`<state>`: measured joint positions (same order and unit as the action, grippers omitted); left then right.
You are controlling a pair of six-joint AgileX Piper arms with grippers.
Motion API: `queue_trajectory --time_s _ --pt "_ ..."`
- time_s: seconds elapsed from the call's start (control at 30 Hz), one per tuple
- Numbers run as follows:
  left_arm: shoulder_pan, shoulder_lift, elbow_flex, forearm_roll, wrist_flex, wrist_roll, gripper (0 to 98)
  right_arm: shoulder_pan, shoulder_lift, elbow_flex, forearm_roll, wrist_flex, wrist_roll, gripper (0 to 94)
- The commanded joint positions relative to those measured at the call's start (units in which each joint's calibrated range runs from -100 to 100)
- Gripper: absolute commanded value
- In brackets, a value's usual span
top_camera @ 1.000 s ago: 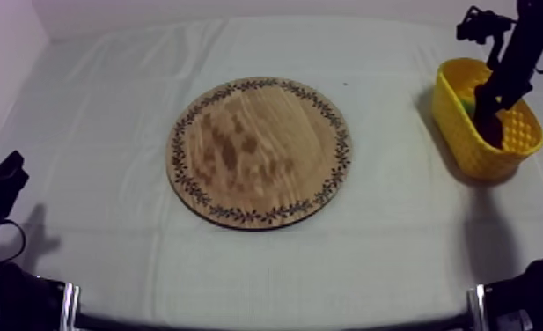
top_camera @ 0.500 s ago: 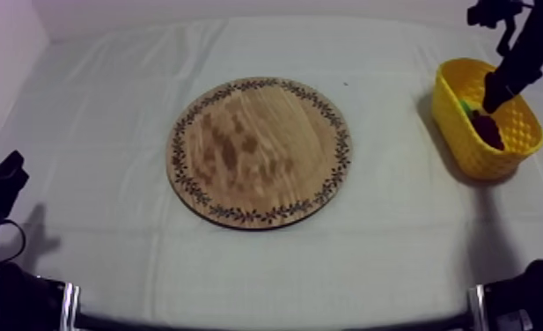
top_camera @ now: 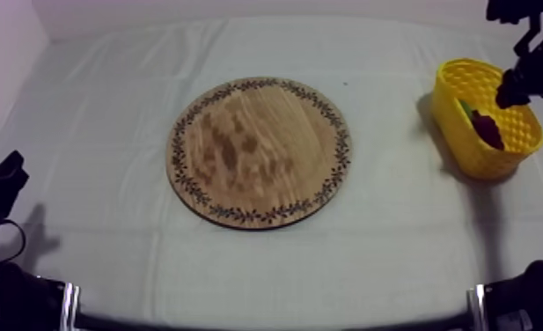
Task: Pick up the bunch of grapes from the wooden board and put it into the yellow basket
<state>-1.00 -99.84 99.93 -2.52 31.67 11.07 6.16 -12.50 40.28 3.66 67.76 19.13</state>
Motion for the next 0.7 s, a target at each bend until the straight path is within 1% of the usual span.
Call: queue_trajectory --time_s 0.0,0.13,0.33,0.43,0.53,0.6,0.67 --pt "0.02 0.02 -0.04 0.01 0.02 -0.01 0.0 -0.14 -5.47 4.84 -0.08 -2.81 -1.07 29.1" --pt "0.02 0.02 -0.04 0.01 0.02 -0.01 0.0 -0.38 -12.64 11.07 -0.28 -7.41 -2.42 24.5" --pt "0.02 0.02 -0.04 0.01 0.02 -0.01 0.0 -0.83 -24.16 20.69 -1.13 -14.03 -1.91 7.5" --pt "0.02 0.02 -0.04 0.01 0.02 -0.01 0.0 -0.94 -30.13 25.04 -1.82 -17.06 -1.32 3.1" --pt "0.02 0.02 -0.04 0.01 0.02 -0.01 0.0 -1.34 -36.11 28.86 -3.45 -19.42 1.47 1.5" --pt "0.02 0.02 -0.04 0.01 0.02 -0.01 0.0 -1.44 -40.04 30.91 -5.23 -19.53 4.73 1.1" --pt "0.02 0.02 -0.04 0.01 0.02 -0.01 0.0 -1.46 -43.78 32.84 -6.63 -19.21 6.69 0.7"
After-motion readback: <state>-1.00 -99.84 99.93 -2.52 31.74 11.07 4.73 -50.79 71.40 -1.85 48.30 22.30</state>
